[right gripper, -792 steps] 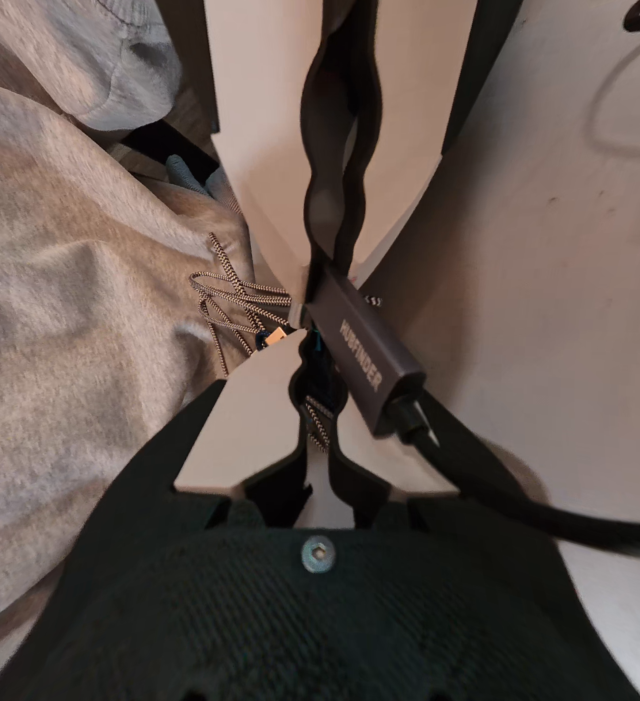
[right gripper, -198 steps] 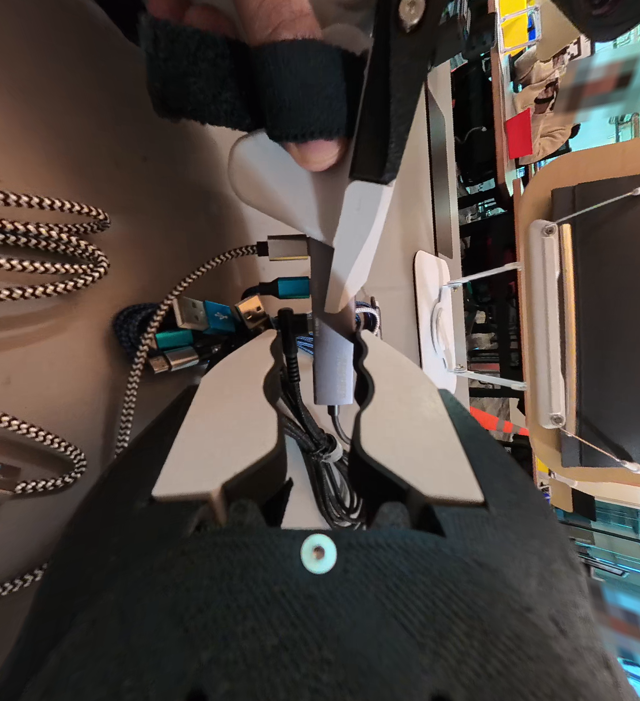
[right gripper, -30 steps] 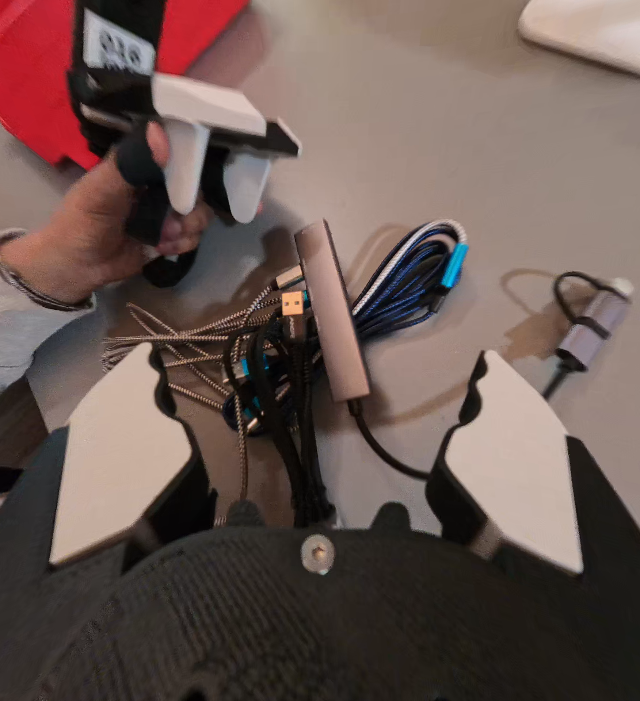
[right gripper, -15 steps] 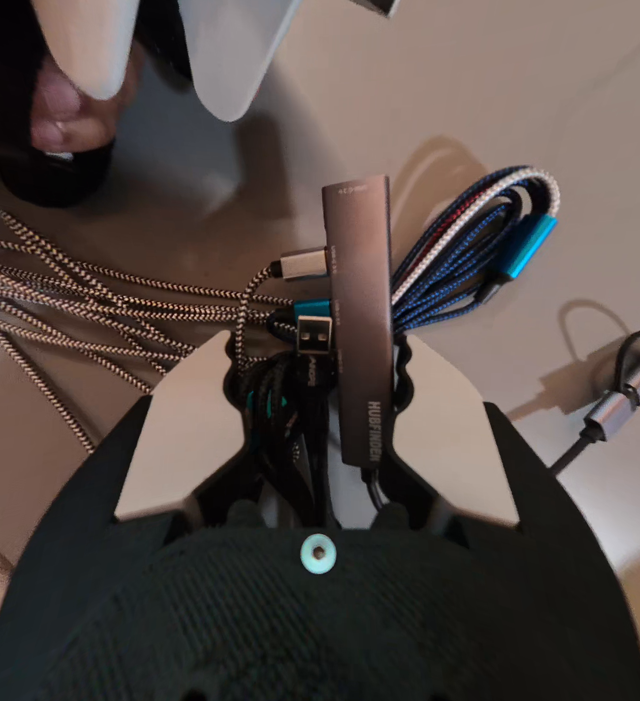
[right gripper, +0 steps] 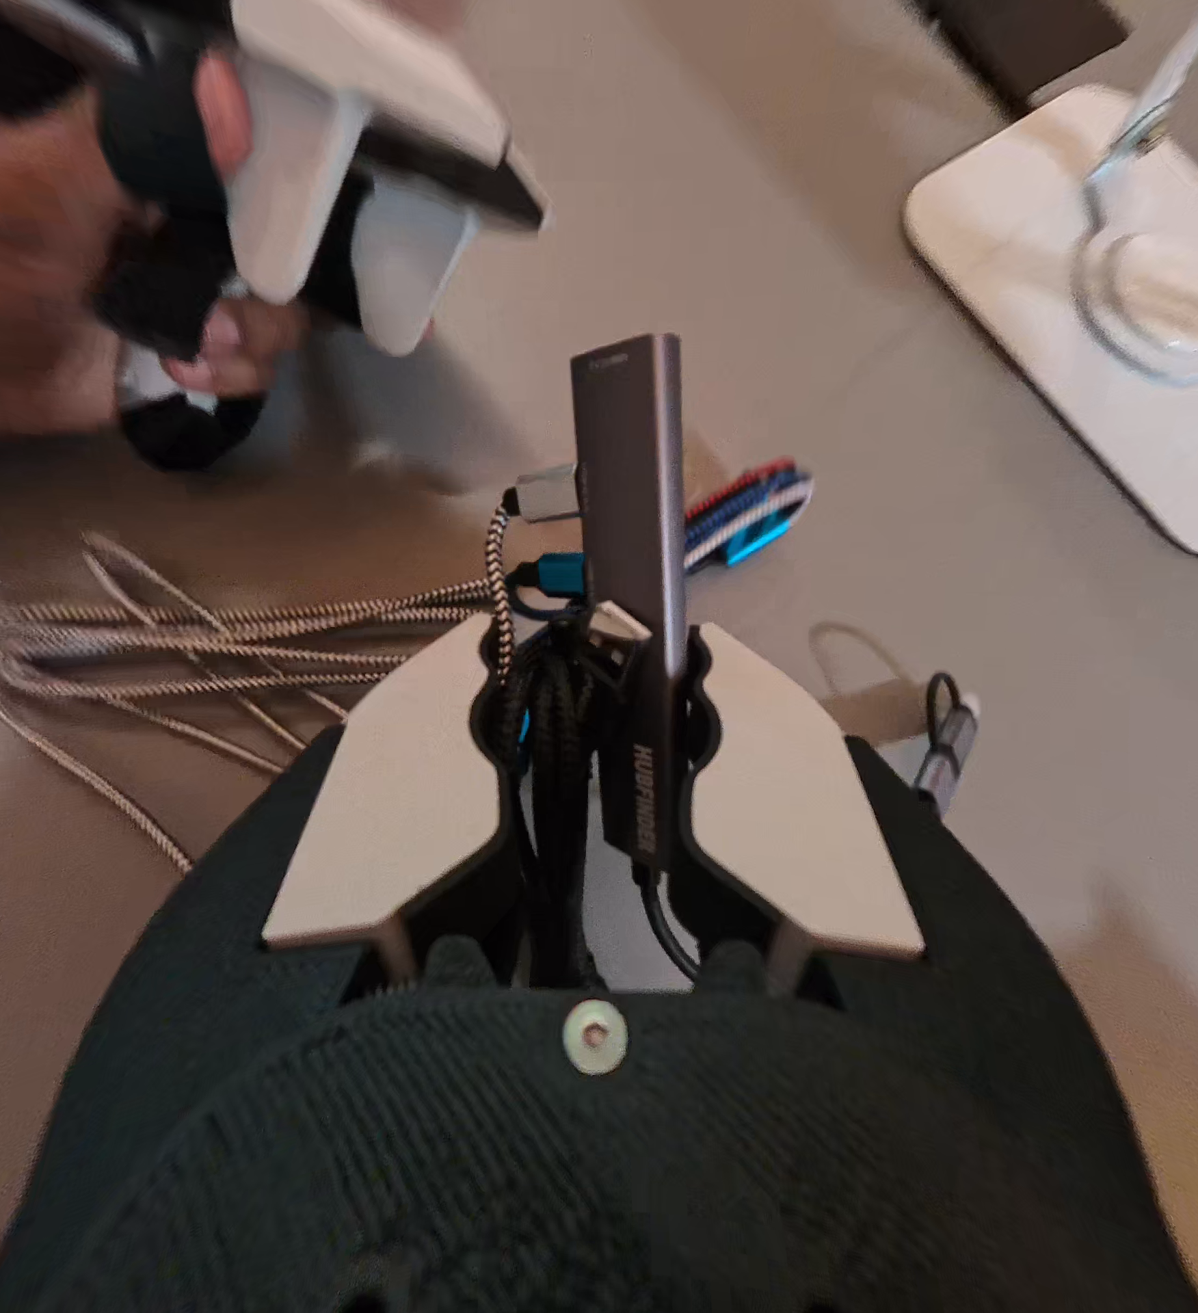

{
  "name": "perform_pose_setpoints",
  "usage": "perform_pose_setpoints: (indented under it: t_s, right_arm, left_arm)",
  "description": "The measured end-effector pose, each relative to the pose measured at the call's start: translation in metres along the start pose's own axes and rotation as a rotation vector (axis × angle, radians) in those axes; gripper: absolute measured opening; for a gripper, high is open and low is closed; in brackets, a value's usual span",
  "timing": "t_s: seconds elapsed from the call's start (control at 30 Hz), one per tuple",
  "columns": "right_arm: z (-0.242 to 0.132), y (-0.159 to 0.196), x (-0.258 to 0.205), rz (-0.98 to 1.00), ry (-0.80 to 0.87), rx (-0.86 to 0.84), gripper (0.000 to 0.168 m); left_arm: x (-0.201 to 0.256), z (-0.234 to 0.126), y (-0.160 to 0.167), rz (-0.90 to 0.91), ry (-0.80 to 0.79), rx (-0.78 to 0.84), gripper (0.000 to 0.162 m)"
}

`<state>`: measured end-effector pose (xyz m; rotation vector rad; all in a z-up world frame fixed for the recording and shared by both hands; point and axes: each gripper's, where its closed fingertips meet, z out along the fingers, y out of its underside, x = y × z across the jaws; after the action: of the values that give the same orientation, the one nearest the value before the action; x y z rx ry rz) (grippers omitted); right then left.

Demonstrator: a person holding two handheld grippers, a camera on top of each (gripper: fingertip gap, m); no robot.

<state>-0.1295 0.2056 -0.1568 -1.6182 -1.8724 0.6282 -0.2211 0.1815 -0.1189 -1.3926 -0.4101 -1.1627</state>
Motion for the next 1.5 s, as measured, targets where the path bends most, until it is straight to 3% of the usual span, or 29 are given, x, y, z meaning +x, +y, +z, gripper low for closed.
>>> perform_pose_setpoints:
  t_s: [0.23, 0.47, 1.07, 1.23, 1.5]
  right_arm:
    - [-0.086, -0.045, 0.058, 0.202, -0.007, 0.324, 0.044]
    - [-0.209, -0.082, 0.123, 0.329, 0.003, 0.613, 0.043]
    - [-0.528, -0.107, 0.271, 0.453, 0.35, 0.899, 0.044]
    - [-0.555, -0.09, 0.294, 0.489, 0.433, 0.883, 0.044]
    - [-0.505, -0.032, 0.31, 0.564, 0.458, 0.784, 0.045]
  left_arm:
    - [0.0, -0.001, -0.002, -0.024, 0.015, 0.011, 0.021]
    - [0.0, 0.0, 0.0, -0.026, 0.015, 0.002, 0.023]
    - [-0.001, 0.004, 0.008, -0.007, -0.008, -0.039, 0.023]
    - [-0.001, 0.004, 0.009, -0.005, -0.01, -0.043, 0.023]
    - [0.0, 0.005, 0.013, 0.0, -0.016, -0.059, 0.023]
